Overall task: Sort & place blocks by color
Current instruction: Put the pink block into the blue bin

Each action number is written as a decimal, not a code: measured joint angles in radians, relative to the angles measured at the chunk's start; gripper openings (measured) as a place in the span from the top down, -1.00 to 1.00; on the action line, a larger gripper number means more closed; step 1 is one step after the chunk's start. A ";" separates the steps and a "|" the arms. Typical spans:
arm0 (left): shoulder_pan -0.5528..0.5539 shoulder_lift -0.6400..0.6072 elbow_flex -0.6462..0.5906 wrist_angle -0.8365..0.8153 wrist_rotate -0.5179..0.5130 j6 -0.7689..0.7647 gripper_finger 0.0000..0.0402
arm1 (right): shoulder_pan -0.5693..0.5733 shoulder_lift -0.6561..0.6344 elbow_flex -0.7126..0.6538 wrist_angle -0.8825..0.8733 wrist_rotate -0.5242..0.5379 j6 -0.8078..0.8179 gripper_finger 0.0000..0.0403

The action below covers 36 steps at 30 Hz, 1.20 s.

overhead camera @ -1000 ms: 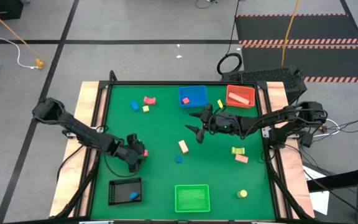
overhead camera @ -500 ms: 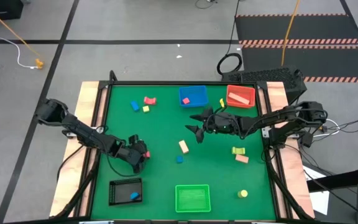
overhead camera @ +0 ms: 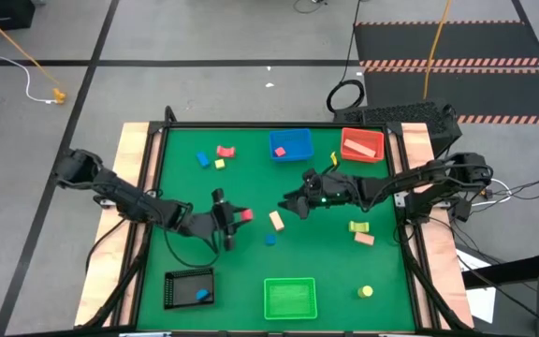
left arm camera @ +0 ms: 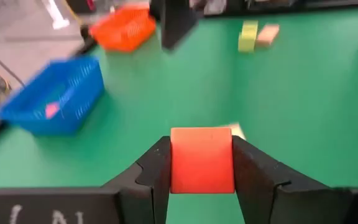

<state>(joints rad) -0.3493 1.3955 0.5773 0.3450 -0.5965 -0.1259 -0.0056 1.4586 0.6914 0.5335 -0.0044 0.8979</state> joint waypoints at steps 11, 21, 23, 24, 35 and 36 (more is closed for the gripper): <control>0.051 0.106 0.172 -0.003 -0.010 0.217 0.34 | 0.072 0.000 0.000 0.148 0.109 0.005 -0.40; 0.106 0.183 0.299 -0.001 -0.042 0.408 0.34 | 0.086 0.000 0.000 0.158 0.187 -0.035 -0.40; 0.117 0.204 0.325 0.001 -0.042 0.450 0.34 | 0.086 0.000 0.000 0.159 0.194 -0.062 -0.40; 0.123 0.215 0.337 0.002 -0.041 0.469 0.34 | 0.086 0.000 0.000 0.160 0.208 -0.073 -0.40; 0.176 0.296 0.428 0.000 -0.040 0.566 0.34 | 0.084 0.000 0.000 0.152 0.222 -0.121 -0.18; 0.177 0.296 0.428 -0.002 -0.039 0.566 0.34 | 0.083 0.000 0.000 0.145 0.225 -0.121 -0.12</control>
<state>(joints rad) -0.1722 1.6920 1.0054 0.3435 -0.6350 0.4403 0.0776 1.4590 0.6914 0.6787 0.2207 0.7765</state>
